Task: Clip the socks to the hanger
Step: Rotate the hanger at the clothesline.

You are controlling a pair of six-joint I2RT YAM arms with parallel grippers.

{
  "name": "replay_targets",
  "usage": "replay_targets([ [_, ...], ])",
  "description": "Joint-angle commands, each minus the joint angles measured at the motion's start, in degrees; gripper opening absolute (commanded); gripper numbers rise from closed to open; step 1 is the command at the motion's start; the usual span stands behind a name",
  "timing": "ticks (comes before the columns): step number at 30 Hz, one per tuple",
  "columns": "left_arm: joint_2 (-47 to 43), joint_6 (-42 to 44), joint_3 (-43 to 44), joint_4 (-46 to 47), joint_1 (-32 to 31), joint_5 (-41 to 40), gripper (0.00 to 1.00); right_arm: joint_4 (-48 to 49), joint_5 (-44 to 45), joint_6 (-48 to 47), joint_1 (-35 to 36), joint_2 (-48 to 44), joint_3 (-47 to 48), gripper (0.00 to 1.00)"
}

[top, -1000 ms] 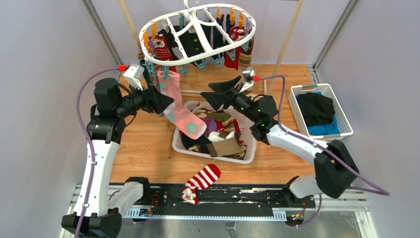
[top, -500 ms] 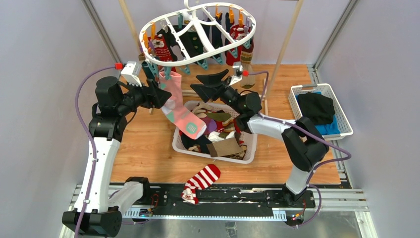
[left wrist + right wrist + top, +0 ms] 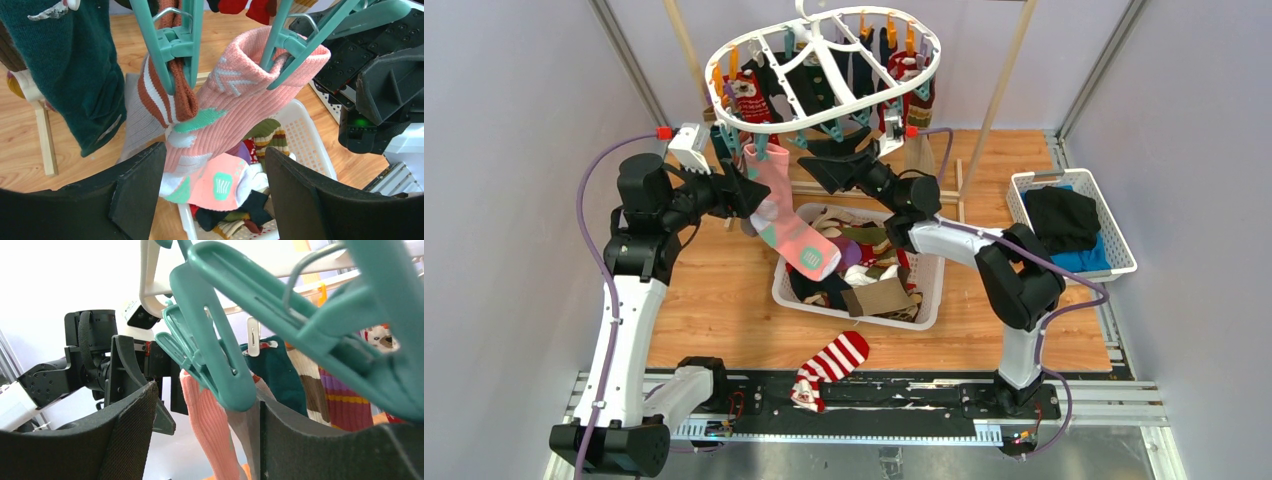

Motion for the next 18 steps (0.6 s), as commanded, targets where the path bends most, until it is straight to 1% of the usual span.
replay_targets([
  [1,-0.6,0.6,1.5,-0.6,-0.2,0.4,0.76,4.5,-1.4,3.6,-0.9,1.9,2.4,0.63],
  [3,-0.7,0.5,1.6,-0.8,-0.2,0.8,0.76,4.8,-1.0,4.5,-1.1,2.6,3.0,0.65],
  [5,-0.8,0.4,1.8,-0.9,-0.2,1.0,0.76,4.9,-0.8,5.5,-1.1,3.4,3.9,0.69],
  [7,-0.8,0.4,2.2,-1.1,-0.1,1.2,0.76,4.8,-0.7,6.0,-1.3,4.2,4.9,0.72],
  [11,-0.8,0.6,2.5,-1.4,-0.1,1.4,0.76,4.9,0.0,7.5,-1.9,5.5,6.4,0.73],
  [18,-1.0,0.4,2.9,-1.3,-0.1,1.7,0.76,5.0,-0.1,10.5,-1.8,8.1,10.5,0.73],
])
